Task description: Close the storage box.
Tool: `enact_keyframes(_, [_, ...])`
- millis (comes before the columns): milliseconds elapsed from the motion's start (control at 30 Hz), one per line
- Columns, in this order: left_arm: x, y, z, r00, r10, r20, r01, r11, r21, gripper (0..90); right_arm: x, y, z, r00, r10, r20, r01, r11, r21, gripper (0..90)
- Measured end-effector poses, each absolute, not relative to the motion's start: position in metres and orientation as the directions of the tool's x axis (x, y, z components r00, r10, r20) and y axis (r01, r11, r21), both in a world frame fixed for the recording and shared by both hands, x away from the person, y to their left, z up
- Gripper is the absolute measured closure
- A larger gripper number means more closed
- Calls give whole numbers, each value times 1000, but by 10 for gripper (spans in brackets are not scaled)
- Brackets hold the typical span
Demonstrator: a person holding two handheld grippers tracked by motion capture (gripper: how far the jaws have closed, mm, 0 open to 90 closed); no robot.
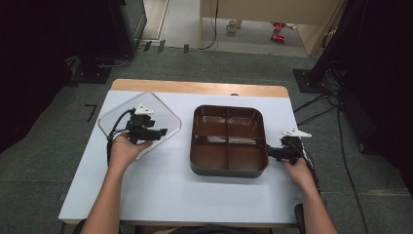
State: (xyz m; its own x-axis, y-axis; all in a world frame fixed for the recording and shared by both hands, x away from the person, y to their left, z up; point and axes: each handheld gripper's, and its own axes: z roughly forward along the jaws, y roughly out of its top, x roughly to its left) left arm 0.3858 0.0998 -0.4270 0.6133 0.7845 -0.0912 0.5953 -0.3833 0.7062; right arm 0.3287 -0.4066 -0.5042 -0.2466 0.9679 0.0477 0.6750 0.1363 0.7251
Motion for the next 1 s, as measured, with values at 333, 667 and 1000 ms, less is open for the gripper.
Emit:
enact_keyframes(333, [398, 124, -423, 564, 821, -91, 607, -337, 720, 371, 329, -405, -504, -248, 968, 34, 675, 147, 723, 113])
enact_keyframes(667, [415, 142, -431, 513, 856, -61, 613, -316, 724, 375, 329, -405, -504, -248, 968, 33, 675, 149, 722, 113])
enact_keyframes(1000, [432, 158, -446, 435, 897, -74, 642, -252, 724, 391, 329, -405, -504, -248, 968, 32, 674, 149, 724, 113])
